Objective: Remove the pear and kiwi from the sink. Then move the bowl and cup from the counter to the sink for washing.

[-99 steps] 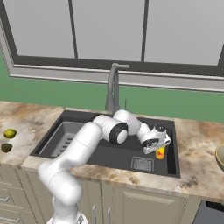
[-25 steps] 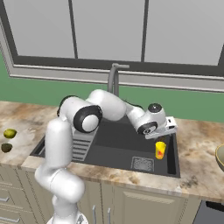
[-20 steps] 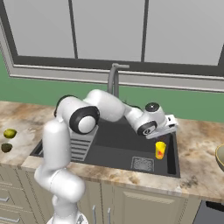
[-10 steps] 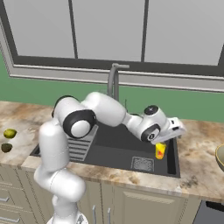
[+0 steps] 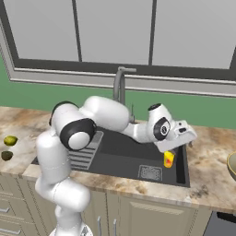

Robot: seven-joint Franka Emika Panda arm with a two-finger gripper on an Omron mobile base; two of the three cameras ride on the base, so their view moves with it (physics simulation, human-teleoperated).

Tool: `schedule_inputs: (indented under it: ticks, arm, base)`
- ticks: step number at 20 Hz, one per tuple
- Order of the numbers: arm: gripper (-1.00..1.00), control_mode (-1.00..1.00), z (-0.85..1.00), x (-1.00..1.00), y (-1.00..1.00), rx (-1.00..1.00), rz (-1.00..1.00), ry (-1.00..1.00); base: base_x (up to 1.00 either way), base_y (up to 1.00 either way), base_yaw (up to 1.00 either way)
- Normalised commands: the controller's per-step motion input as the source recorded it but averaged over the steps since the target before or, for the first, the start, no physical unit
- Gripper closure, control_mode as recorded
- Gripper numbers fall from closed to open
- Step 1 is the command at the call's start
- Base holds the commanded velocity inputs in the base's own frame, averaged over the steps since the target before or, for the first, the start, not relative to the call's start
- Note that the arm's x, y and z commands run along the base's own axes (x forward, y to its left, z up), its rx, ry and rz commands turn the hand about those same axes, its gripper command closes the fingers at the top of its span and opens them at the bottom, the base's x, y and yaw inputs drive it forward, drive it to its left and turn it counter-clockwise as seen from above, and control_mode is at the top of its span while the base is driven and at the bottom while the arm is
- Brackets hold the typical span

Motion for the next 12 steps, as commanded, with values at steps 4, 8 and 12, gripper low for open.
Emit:
schedule_inputs:
  ticks: [4, 8, 12]
  arm:
    - [-1.0, -1.0, 0.16, -0.25, 0.0, -0.01, -0.06, 0.02]
    - [-1.0, -1.0, 0.14, -0.28, -0.07, 0.0, -0.04, 0.0]
    - [-1.0, -1.0, 0.22, -0.23, -0.08, 0.0, -0.04, 0.04]
  base:
    - [0.0, 0.0, 0.0]
    - [0.0, 0.0, 0.0]
    - [0.0, 0.0, 0.0]
